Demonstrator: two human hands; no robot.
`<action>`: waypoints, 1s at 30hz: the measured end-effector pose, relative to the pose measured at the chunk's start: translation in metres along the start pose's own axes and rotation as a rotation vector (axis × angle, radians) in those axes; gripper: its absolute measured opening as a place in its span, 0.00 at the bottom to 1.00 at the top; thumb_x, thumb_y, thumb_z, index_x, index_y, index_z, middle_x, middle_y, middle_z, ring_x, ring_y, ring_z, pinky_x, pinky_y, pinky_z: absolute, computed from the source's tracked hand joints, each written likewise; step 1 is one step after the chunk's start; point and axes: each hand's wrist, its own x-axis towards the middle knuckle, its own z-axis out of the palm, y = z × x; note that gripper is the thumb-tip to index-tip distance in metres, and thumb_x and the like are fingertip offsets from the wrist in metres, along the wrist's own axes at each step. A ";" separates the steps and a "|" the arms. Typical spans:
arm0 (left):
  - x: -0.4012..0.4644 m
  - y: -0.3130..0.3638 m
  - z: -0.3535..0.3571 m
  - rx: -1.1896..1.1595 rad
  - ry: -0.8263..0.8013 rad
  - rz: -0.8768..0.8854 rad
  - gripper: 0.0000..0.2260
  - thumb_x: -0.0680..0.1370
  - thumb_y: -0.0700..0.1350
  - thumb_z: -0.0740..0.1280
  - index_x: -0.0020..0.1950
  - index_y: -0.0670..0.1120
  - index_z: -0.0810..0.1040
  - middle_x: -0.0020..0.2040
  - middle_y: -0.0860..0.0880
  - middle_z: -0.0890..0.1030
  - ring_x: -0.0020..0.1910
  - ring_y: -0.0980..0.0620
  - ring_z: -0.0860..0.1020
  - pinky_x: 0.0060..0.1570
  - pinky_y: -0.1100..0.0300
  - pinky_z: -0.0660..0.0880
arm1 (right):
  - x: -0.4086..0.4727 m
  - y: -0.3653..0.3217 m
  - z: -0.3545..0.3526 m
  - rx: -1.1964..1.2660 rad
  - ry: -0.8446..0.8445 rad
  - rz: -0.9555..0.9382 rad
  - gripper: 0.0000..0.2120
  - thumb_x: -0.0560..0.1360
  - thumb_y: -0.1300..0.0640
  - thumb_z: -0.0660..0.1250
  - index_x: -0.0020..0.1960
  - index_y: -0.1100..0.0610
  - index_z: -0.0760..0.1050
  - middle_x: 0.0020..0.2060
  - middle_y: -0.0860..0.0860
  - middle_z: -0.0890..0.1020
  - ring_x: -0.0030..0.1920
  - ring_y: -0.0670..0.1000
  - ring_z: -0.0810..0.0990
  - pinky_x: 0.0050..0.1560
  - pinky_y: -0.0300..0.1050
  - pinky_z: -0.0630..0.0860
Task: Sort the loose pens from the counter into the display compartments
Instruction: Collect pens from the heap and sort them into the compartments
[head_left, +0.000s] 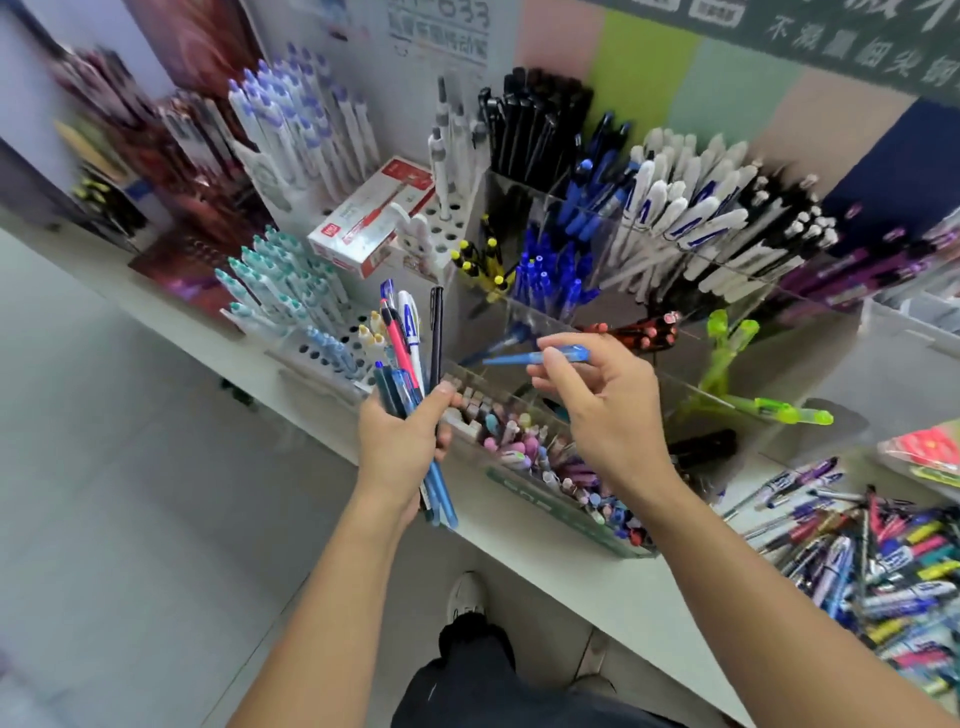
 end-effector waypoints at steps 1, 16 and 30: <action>0.001 0.000 0.000 -0.013 -0.002 -0.020 0.08 0.78 0.41 0.72 0.51 0.38 0.77 0.39 0.45 0.82 0.26 0.52 0.71 0.23 0.61 0.67 | 0.005 0.003 0.009 -0.041 -0.029 -0.018 0.06 0.80 0.60 0.69 0.56 0.57 0.82 0.48 0.53 0.85 0.45 0.47 0.87 0.50 0.50 0.84; -0.023 0.027 0.006 0.105 -0.713 -0.136 0.09 0.74 0.44 0.73 0.48 0.40 0.78 0.37 0.44 0.81 0.26 0.50 0.72 0.22 0.63 0.65 | -0.004 -0.029 -0.030 0.205 -0.159 0.239 0.07 0.79 0.60 0.69 0.56 0.60 0.81 0.40 0.51 0.85 0.34 0.49 0.80 0.31 0.40 0.76; -0.040 0.067 0.048 -0.038 -0.527 -0.040 0.04 0.79 0.41 0.69 0.50 0.42 0.75 0.32 0.47 0.74 0.24 0.53 0.66 0.23 0.63 0.64 | 0.035 -0.134 -0.109 0.083 0.175 -0.534 0.08 0.83 0.61 0.64 0.60 0.58 0.78 0.47 0.55 0.84 0.43 0.51 0.86 0.46 0.44 0.82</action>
